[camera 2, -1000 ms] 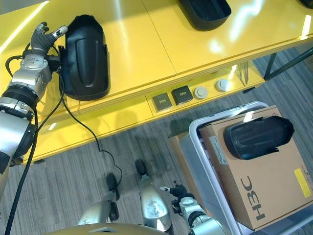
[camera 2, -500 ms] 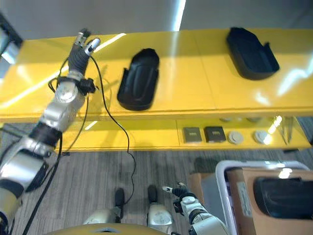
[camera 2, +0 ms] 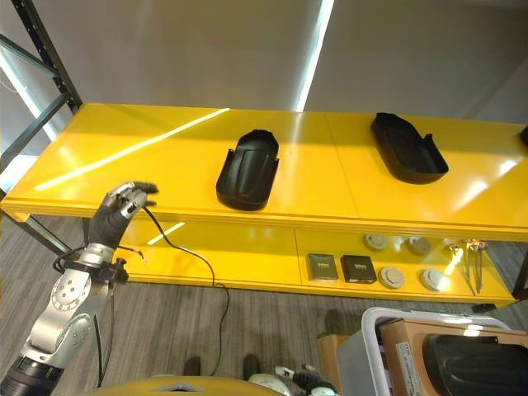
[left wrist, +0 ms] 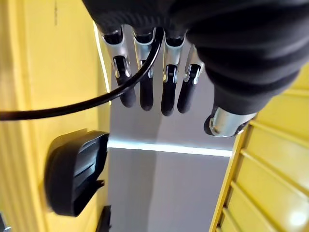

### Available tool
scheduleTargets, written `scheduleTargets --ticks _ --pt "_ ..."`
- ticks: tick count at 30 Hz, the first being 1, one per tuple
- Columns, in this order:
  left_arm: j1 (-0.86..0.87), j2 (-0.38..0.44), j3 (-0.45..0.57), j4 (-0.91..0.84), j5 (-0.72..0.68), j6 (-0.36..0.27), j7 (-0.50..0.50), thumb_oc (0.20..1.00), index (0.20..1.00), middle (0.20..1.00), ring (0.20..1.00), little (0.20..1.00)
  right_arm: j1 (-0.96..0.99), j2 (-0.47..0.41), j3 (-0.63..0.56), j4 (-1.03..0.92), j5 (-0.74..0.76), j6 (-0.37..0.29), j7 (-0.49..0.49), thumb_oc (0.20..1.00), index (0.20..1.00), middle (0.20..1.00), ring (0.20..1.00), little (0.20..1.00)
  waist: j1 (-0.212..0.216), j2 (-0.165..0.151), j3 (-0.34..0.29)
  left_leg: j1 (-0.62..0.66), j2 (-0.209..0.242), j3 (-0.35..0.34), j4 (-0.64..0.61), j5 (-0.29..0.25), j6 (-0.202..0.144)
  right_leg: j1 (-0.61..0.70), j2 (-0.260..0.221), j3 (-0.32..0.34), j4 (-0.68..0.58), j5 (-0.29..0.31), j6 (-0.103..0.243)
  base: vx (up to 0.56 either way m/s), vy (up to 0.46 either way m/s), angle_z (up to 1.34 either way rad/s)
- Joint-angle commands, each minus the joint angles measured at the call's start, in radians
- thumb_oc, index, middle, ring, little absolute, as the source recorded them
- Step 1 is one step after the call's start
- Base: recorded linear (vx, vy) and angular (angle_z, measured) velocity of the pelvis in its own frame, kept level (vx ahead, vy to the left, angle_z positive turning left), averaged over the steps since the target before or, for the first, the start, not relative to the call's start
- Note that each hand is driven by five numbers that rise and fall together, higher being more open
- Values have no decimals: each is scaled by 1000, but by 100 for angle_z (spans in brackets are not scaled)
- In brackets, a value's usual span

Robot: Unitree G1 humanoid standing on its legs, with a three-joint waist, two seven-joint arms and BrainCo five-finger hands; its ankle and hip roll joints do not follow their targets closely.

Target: Move parts from the plastic box to the shelf.

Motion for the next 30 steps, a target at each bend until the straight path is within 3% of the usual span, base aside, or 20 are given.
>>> scheduleTargets --ticks 1,5,11,13,21,30 --pt "-65 6 1 -53 15 -30 -57 200 200 200 200 200 -35 7 34 43 -77 8 21 1000 1000 1000 1000 1000 -12 4 -20 -14 106 -81 -2 -41 -52 55 -78 -3 20 -94 84 9 9 -15" --pt "-77 9 -82 9 46 -11 -89 200 200 200 200 200 -37 2 40 30 -88 5 -3 1000 1000 1000 1000 1000 -37 7 -6 -16 106 -59 -8 -42 -52 40 -80 12 14 -86 90 4 22 -11" --pt "-218 -38 -172 131 110 -23 -41 200 200 200 200 200 -74 -11 65 -57 -65 -22 -43 1000 1000 1000 1000 1000 -68 10 30 -59 102 -34 -8 -30 -54 -17 -84 31 10 -67 97 -69 18 -9" --pt "-400 -87 -238 257 201 -38 37 200 200 200 200 200 -85 -16 67 -92 -31 -39 -81 1000 1000 1000 1000 1000 -103 13 47 -96 100 -4 -8 -20 -60 -67 -88 47 6 -44 106 -75 29 -28" --pt "-635 -145 -269 427 280 -62 175 200 200 200 200 200 -100 -34 97 -88 -61 -42 -114 1000 1000 1000 1000 1000 -141 9 93 -169 98 23 -8 5 -71 -155 -93 62 3 -12 117 -41 1 -26" --pt "-719 -164 -238 569 317 -57 272 200 200 200 200 200 -92 -33 106 -84 -62 -49 -126 1000 1000 1000 1000 1000 -158 6 112 -192 107 40 -8 14 -78 -188 -86 78 3 -4 119 3 -9 -4"
